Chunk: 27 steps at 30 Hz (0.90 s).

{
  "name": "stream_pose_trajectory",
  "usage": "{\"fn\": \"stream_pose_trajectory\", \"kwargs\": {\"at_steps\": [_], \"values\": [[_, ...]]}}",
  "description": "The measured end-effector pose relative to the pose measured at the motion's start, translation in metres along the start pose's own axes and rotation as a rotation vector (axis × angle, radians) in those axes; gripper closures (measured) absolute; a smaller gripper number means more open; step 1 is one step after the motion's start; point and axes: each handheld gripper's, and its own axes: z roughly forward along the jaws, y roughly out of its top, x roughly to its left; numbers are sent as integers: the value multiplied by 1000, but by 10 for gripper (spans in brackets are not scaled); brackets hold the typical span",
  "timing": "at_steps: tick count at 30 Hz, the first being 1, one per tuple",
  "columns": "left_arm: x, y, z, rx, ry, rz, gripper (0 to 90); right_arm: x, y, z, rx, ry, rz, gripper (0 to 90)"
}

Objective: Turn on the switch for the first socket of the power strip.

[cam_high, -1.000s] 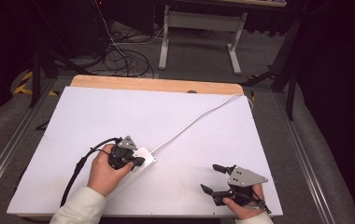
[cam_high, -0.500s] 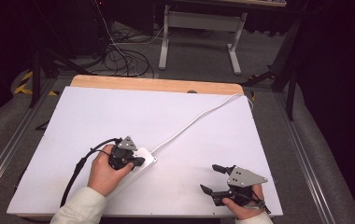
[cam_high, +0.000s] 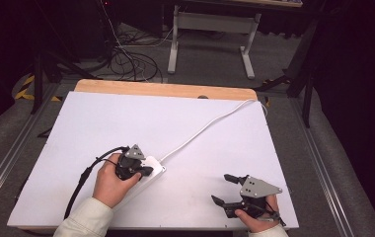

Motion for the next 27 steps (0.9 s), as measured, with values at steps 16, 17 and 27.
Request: {"fn": "stream_pose_trajectory", "kwargs": {"at_steps": [16,17,27], "values": [[-2,4,-14,-63,-2,6,900,-1,-1,-1,-5,-3,3,223],[-4,5,-16,-70,5,8,900,-1,-1,-1,-5,-4,2,222],[-11,12,-42,-140,31,52,900,-1,-1,0,-3,-5,5,222]]}}
